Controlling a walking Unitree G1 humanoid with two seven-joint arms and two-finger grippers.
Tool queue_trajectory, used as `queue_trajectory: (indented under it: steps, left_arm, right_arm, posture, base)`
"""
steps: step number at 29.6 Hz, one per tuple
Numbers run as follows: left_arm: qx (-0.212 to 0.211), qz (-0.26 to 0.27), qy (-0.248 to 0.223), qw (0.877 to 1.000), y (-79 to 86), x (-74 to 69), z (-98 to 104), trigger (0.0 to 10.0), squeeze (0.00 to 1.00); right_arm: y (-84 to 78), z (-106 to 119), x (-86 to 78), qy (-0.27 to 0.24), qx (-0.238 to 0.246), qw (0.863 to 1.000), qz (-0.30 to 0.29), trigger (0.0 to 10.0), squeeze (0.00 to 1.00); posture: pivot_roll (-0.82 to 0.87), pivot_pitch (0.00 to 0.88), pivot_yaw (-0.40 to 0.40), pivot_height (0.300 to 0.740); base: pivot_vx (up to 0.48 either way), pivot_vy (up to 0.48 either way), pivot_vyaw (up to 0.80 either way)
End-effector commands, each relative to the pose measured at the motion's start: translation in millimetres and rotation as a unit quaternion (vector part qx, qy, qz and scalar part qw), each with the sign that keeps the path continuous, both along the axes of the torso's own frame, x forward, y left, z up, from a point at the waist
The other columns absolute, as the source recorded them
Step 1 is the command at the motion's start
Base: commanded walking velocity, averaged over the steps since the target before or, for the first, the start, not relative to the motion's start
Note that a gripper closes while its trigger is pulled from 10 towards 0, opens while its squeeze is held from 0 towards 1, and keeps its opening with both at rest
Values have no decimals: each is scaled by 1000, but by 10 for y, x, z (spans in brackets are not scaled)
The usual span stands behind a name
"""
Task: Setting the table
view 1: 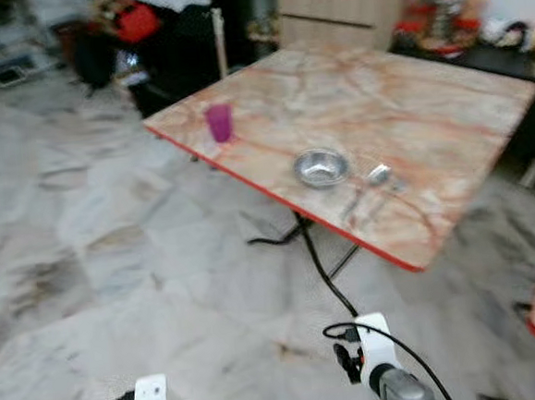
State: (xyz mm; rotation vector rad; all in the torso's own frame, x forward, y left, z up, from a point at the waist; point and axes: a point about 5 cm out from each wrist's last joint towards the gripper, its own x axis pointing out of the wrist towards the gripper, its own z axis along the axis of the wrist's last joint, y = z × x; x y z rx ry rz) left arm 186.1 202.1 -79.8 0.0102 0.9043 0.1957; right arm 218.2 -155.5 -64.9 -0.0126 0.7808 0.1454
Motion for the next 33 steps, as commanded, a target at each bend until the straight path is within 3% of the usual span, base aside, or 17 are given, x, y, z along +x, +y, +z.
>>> queue_trajectory:
  steps: [1, 10, 13, 33]
  left_arm:
    - [-6, 1, 7, 1000, -39, -31, -23, 10000, 0]
    - [-6, 1, 7, 1000, -38, -31, -23, 10000, 0]
    - [-5, -4, 5, 1000, -14, -22, -15, 10000, 0]
    - [-5, -7, 2, 1000, -11, -28, -15, 10000, 0]
  right_arm:
    - [-41, 2, 5, 3, -3, 1000, -6, 10000, 0]
    - [-40, 2, 5, 3, -3, 1000, -6, 10000, 0]
    - [19, -42, -64, 18, 11, 1000, 6, 10000, 0]
    - [-8, -68, -102, 29, -2, 1000, 4, 10000, 0]
  posture:
    - [-6, 0, 10, 728]
    - [-6, 0, 10, 728]
    - [-13, 0, 22, 728]
    - [-11, 0, 19, 728]
  base:
    - [368, 0, 794]
    - [368, 0, 794]
    - [0, 0, 0]
    - [0, 0, -39]
